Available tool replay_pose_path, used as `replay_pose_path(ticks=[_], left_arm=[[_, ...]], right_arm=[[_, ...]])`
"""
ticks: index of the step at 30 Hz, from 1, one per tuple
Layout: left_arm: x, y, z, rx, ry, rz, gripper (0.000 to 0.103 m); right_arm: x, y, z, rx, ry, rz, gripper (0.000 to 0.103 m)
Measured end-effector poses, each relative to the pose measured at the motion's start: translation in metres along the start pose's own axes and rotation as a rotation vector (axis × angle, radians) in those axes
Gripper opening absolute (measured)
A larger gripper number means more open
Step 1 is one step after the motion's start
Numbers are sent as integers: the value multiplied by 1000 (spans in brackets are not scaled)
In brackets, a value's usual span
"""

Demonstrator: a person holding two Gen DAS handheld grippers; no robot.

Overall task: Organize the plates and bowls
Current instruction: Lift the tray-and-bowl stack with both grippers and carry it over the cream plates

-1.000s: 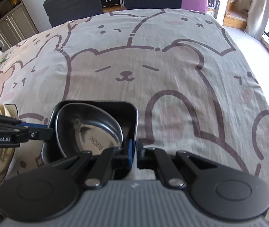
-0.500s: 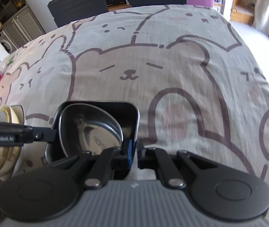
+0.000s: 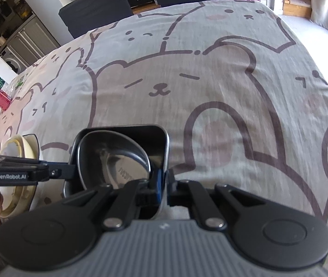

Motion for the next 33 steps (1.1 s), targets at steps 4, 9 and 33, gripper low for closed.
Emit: replay_pose_path(ticks=[4, 9, 33], left_arm=[[-2, 5, 2, -7, 17, -37, 8], [-7, 19, 10, -45, 42, -78, 8], [60, 176, 7, -296, 163, -200, 8]], right_arm=[[-2, 9, 1, -22, -33, 37, 5], [-7, 16, -1, -37, -57, 43, 5], [105, 63, 18, -211, -67, 333, 6]])
Point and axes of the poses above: each gripper's, at about its wrist camera, not at the fingertips, and y roughly against the way its jaws point, x to its left, z to its top, the point moved 9 cm from there along -y, roughly the way its jaws point, and after that the axes turned 1 degree about -z, right-handed, at the moved point
